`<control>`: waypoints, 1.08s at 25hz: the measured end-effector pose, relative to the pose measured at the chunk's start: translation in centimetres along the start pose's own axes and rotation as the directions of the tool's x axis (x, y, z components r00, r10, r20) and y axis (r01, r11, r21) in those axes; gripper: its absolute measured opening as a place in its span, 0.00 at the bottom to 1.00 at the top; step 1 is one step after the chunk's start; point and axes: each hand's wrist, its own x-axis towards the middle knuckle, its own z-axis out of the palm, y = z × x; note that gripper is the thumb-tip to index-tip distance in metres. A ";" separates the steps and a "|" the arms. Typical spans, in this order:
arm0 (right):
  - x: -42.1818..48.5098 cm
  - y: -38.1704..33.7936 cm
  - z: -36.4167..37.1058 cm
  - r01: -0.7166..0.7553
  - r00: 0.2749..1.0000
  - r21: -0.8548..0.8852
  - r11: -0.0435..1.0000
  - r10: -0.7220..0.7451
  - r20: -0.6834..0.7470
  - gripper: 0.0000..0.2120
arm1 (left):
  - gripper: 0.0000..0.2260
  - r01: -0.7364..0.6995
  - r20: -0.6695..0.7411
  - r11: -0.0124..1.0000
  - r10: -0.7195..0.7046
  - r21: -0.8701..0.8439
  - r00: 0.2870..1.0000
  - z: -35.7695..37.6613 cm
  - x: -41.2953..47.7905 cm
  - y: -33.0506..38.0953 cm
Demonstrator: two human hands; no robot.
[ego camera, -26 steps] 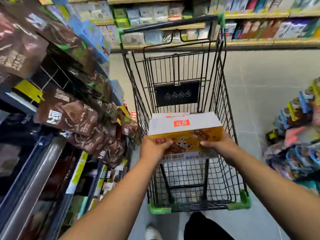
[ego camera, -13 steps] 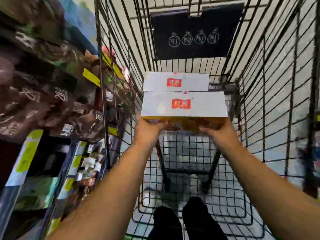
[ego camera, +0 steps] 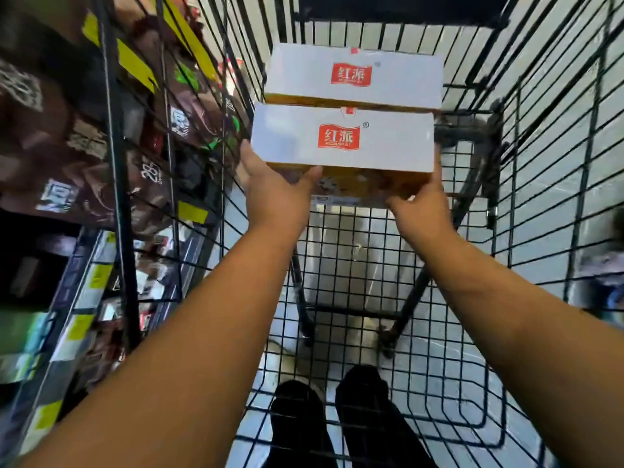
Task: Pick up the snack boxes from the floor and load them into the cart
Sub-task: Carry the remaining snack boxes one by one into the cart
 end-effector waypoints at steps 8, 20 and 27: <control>-0.6 -3.4 -1.4 0.012 1.000 -0.165 0.986 -0.011 0.009 0.48 | 0.41 -0.146 0.102 0.909 0.115 0.390 0.988 -1.9 -1.0 1.7; -18.3 -30.8 -6.0 0.465 0.878 -0.127 0.876 -0.438 0.193 0.32 | 0.24 -0.415 -0.101 0.903 0.425 0.106 0.899 -23.3 -16.7 15.9; -42.7 -42.1 -2.3 0.715 0.570 0.074 0.695 -0.641 0.514 0.32 | 0.25 -0.400 -0.365 0.910 0.411 0.109 0.835 -45.6 -35.7 11.1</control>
